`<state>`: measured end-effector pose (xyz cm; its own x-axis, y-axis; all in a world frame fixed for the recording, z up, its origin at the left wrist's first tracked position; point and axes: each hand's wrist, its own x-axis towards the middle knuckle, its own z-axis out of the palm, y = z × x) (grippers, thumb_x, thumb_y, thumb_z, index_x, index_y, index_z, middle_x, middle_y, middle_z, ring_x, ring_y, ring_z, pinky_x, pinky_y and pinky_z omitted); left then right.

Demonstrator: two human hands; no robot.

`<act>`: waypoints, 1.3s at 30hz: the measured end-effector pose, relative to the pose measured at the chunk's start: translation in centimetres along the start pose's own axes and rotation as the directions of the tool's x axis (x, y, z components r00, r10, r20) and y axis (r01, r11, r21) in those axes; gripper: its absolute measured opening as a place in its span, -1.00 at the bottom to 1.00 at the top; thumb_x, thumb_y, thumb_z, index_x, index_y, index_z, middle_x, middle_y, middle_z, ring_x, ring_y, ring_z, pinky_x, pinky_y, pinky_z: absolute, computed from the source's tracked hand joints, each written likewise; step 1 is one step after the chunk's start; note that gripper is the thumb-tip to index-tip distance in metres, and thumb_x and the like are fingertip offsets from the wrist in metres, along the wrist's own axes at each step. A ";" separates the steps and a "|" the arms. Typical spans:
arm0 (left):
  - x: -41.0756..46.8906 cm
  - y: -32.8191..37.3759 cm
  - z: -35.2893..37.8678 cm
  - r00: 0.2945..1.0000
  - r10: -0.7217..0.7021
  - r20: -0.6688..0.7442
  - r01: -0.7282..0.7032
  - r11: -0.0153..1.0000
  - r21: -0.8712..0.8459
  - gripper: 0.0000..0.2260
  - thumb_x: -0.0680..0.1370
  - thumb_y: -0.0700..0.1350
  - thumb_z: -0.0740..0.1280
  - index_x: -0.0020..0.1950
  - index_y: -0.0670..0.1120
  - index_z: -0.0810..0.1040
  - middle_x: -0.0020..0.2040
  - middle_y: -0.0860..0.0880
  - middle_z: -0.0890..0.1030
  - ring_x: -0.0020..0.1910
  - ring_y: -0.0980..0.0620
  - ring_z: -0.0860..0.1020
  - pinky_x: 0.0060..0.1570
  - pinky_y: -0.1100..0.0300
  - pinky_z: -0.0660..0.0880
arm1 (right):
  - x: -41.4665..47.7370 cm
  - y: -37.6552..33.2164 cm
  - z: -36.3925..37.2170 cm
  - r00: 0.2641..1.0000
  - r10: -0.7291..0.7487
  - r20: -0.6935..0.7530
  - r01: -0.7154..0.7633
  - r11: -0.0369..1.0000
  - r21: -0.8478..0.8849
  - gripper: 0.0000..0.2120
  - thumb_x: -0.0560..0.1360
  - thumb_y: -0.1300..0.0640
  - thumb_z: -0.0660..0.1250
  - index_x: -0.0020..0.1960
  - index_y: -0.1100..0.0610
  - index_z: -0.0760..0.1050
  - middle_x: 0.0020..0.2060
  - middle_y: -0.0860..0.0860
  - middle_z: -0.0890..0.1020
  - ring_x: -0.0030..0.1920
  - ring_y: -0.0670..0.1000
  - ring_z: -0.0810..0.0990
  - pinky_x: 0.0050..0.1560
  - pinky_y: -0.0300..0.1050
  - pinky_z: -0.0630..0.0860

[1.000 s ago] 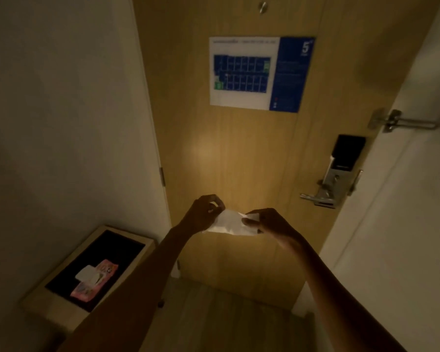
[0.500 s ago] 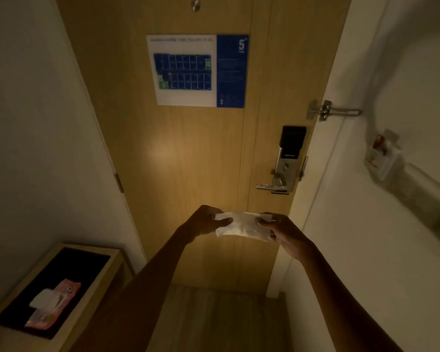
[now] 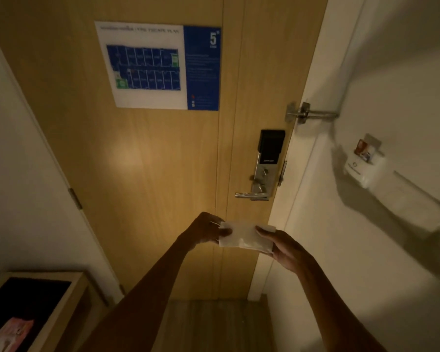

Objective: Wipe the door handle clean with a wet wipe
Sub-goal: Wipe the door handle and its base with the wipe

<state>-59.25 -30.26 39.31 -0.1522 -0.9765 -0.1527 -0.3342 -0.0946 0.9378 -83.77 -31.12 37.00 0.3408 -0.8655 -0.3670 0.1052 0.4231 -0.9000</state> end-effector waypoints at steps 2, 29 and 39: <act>1.5 0.0 0.1 1.000 0.010 0.010 -0.011 0.999 0.053 -0.64 0.42 -0.11 0.49 0.12 -0.28 0.58 -0.05 -0.15 0.65 -0.18 0.05 0.67 -0.28 0.26 0.61 | 0.8 -0.4 -0.2 1.000 -0.008 0.004 0.008 1.000 -0.024 -0.40 0.35 0.06 0.53 0.29 0.24 0.43 0.22 0.26 0.51 0.25 0.25 0.48 0.30 0.17 0.45; 14.9 -2.8 3.2 0.875 0.006 -0.485 0.054 0.992 0.111 -0.86 0.53 -0.19 0.34 0.06 -0.13 0.63 -0.02 -0.11 0.68 -0.11 -0.04 0.67 -0.09 0.01 0.63 | 10.6 -4.1 -7.1 0.749 -0.508 -0.426 0.323 0.841 -0.434 -0.73 0.62 0.03 0.20 -0.02 0.21 0.55 -0.19 0.07 0.62 -0.17 -0.05 0.59 -0.05 -0.07 0.57; 16.0 -2.4 4.9 0.876 0.213 -0.432 -0.065 0.942 0.331 -0.80 0.60 -0.24 0.20 0.07 -0.14 0.62 -0.20 -0.08 0.63 -0.32 0.12 0.54 -0.36 0.38 0.40 | 14.9 -1.1 -5.9 0.671 -0.741 -0.013 0.463 0.433 -0.773 -0.56 0.65 0.04 0.10 0.50 0.08 0.24 0.41 0.07 0.44 0.42 -0.02 0.37 0.22 -0.40 0.40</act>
<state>-65.47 -44.70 33.05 0.1977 -0.9596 0.2005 -0.6122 0.0389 0.7898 -84.31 -46.06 31.13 0.1385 -0.8982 0.4172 -0.5191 -0.4246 -0.7418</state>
